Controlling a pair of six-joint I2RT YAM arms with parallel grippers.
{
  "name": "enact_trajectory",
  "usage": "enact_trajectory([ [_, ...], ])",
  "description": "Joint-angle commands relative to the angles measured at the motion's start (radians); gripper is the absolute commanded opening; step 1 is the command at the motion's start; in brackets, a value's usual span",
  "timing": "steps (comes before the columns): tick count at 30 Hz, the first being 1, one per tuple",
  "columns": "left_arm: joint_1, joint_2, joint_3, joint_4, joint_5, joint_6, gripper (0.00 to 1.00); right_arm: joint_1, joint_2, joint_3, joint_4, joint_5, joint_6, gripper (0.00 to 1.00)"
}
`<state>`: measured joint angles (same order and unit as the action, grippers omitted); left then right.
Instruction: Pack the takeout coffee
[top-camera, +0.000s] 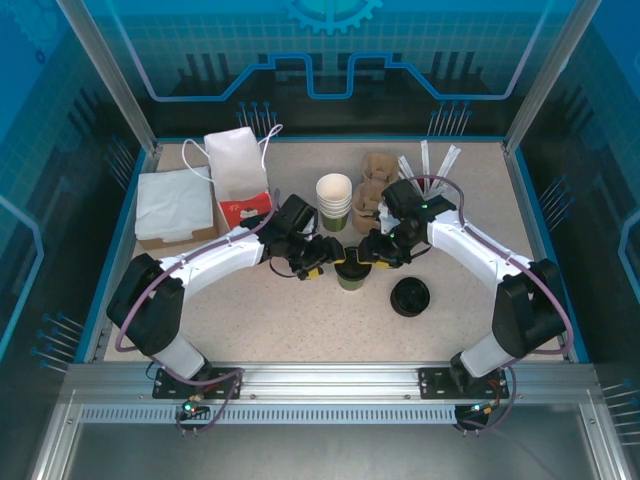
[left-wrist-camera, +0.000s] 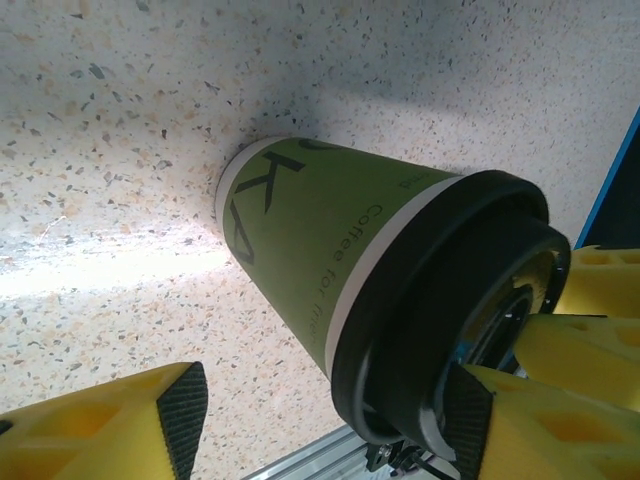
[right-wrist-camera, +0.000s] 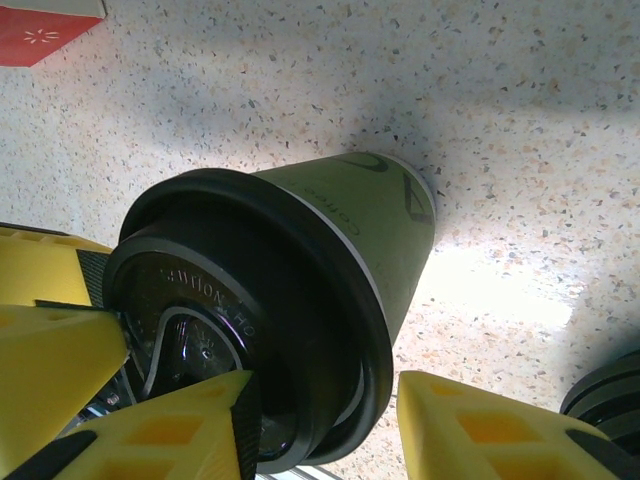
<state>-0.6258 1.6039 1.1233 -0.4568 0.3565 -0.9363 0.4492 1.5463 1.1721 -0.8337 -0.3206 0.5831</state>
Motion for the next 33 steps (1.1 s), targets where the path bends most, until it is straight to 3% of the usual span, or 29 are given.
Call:
enact_trajectory([
  [1, -0.005, 0.004, 0.059, -0.031, -0.010, 0.026, 0.69, 0.017, 0.040, 0.006, -0.058, 0.029, -0.011, 0.42],
  [8, -0.006, 0.034, 0.061, -0.034, -0.009, 0.026, 0.69, 0.019, 0.049, 0.021, -0.062, 0.035, -0.011, 0.41],
  [18, -0.008, 0.047, 0.047, -0.081, -0.013, 0.046, 0.56, 0.020, 0.054, 0.023, -0.084, 0.051, -0.013, 0.39],
  [33, -0.029, 0.065, -0.033, -0.099, -0.024, 0.030, 0.50, 0.029, 0.136, 0.029, -0.189, 0.099, -0.031, 0.33],
])
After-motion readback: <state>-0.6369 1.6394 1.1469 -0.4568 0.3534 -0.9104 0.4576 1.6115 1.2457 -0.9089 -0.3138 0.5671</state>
